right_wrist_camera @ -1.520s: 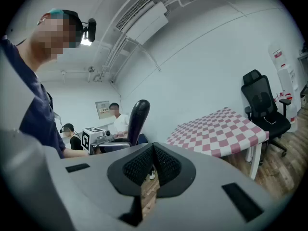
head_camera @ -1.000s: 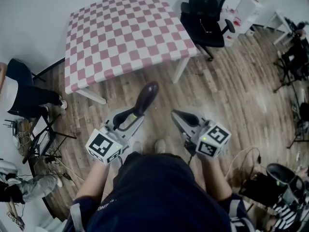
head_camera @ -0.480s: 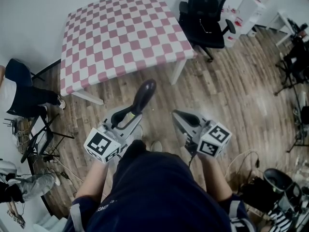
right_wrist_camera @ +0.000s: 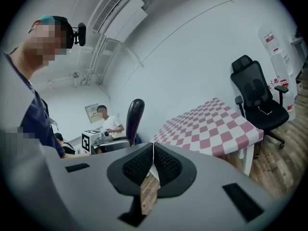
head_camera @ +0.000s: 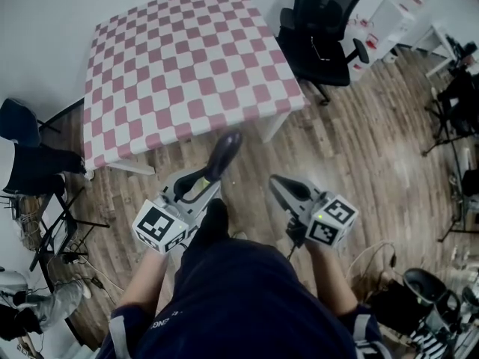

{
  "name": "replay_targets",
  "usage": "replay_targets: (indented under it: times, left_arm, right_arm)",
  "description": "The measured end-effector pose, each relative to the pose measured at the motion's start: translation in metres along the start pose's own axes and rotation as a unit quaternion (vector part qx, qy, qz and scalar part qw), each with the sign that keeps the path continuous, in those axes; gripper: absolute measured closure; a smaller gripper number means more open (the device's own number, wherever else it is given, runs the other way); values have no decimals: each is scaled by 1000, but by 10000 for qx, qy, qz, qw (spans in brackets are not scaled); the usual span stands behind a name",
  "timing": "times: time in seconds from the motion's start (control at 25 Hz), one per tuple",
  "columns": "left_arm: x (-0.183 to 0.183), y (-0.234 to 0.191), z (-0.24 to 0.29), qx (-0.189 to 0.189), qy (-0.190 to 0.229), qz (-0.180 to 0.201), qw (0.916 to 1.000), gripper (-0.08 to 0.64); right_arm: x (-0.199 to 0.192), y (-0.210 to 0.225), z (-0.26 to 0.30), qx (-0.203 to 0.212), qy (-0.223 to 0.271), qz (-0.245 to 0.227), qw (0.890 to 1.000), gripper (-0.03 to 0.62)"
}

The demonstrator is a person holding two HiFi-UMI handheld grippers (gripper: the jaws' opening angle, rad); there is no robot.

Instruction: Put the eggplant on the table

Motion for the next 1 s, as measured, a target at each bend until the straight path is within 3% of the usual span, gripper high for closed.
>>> replay_targets:
  times: [0.16,0.64,1.0]
  left_arm:
    - [-7,4,31,-89,-42,-70,9999,413]
    - [8,-187,92,-303,-322,-257,9987,413]
    - [16,-268,124,-303,-391,-232,9985,413]
  right_arm:
    - [-2,26,-8,-80,-123,97,9998,574]
    - [80,105,147,-339,-328,345,9983,574]
    - [121,140,205,-471,-388,317,9976,574]
Point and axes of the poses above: the fingertips, and each gripper's own axes: z forward along the fingers, y to its right, x out of its top, the point moved 9 cm from there along -z, backward along the fingers, and after that the axes turned 2 degrees about z, right-handed, at the moved point
